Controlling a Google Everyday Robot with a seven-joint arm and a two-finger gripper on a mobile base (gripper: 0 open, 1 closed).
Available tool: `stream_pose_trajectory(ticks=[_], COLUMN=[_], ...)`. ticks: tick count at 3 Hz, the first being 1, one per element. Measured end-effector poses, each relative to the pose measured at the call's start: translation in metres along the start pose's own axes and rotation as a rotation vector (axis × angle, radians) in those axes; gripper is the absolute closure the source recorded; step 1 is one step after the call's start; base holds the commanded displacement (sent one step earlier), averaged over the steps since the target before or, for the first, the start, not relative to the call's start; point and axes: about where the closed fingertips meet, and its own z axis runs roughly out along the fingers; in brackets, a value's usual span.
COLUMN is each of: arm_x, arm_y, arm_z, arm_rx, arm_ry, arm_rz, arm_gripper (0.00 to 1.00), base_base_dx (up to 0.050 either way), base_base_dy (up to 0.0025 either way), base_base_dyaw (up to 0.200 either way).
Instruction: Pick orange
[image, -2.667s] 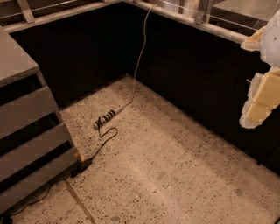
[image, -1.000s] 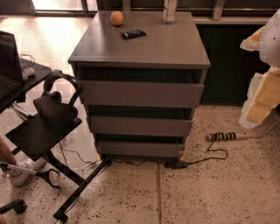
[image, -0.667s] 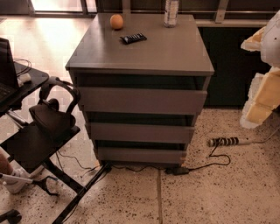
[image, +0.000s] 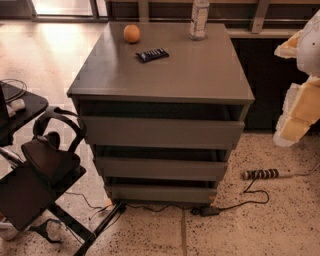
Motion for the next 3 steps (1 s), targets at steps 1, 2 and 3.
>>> stream_pose_trajectory(ticks=[1, 2, 3], arm_x=[0.0000, 0.0000, 0.0000], arm_y=[0.0000, 0.0000, 0.0000], arm_z=[0.0000, 0.0000, 0.0000], arm_rx=[0.000, 0.000, 0.000], arm_ry=[0.000, 0.000, 0.000], arm_rz=[0.000, 0.000, 0.000], arm_gripper=[0.00, 0.00, 0.00], base_base_dx=[0.049, 0.049, 0.049], base_base_dy=[0.00000, -0.00001, 0.00000], base_base_dyaw=[0.000, 0.000, 0.000])
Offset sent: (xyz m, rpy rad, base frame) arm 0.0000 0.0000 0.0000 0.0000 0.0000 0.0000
